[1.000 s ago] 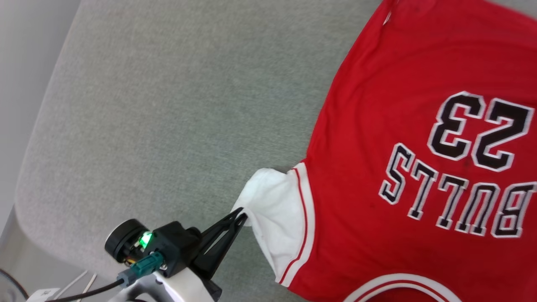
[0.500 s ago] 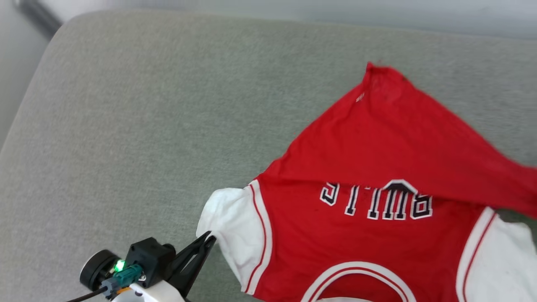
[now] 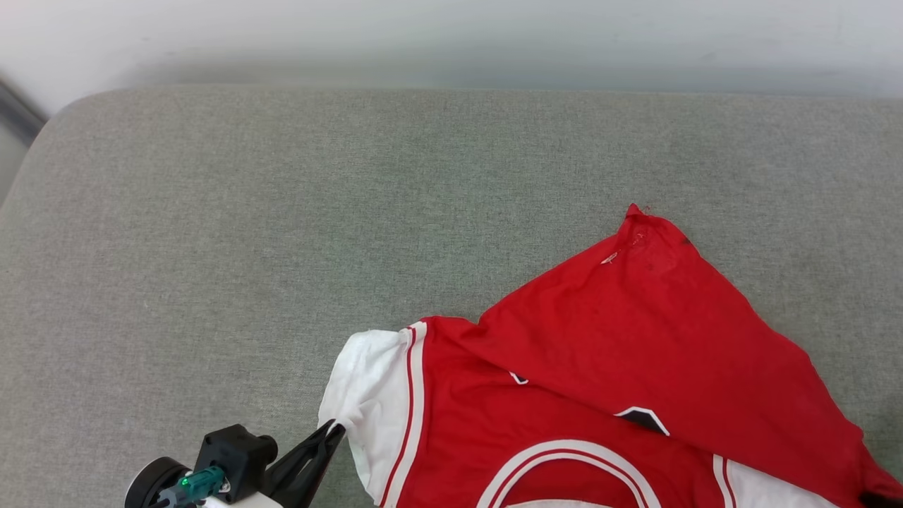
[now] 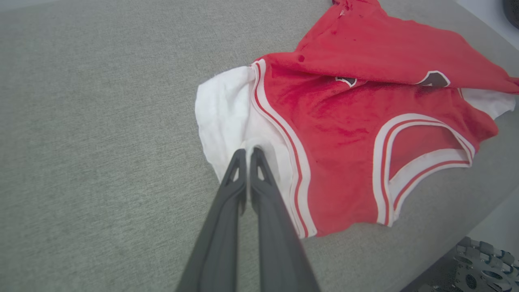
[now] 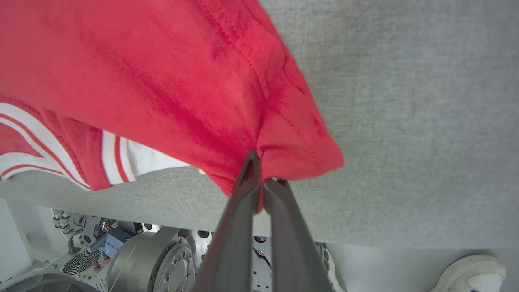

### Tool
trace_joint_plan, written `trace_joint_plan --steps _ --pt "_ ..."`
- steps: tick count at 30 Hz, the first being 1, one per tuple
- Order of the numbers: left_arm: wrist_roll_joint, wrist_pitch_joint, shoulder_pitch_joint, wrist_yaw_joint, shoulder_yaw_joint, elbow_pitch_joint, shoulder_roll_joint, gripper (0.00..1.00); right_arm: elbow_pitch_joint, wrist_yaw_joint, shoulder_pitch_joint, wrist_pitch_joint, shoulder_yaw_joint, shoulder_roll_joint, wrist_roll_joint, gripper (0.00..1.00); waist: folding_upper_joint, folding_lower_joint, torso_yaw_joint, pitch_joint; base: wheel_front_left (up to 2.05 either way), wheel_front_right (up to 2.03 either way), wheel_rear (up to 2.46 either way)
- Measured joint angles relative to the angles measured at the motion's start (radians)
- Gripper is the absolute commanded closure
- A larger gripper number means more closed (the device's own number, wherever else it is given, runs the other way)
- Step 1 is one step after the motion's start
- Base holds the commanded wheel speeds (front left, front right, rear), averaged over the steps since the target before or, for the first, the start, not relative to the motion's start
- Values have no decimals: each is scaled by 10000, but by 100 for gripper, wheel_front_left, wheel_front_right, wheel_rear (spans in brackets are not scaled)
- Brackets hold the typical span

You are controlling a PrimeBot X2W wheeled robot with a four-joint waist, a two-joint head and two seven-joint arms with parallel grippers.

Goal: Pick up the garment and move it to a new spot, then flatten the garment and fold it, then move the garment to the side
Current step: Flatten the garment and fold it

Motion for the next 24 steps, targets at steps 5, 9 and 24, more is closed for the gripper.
trace_joint_plan --steps 5,9,24 --pt "0 19 -4 0 -12 -36 2 100 -33 0 38 -581 337 -261 21 0 0 0 -34 15 0 0 0" --pt "-46 -27 -2 104 73 -180 17 100 -399 0 -376 -702 598 -788 328 0 0 1 11 92 0 0 0" --pt "464 -21 -524 61 -267 -974 -307 100 -851 0 -4822 299 3020 -1565 313 0 0 2 1121 1071 0 0 0"
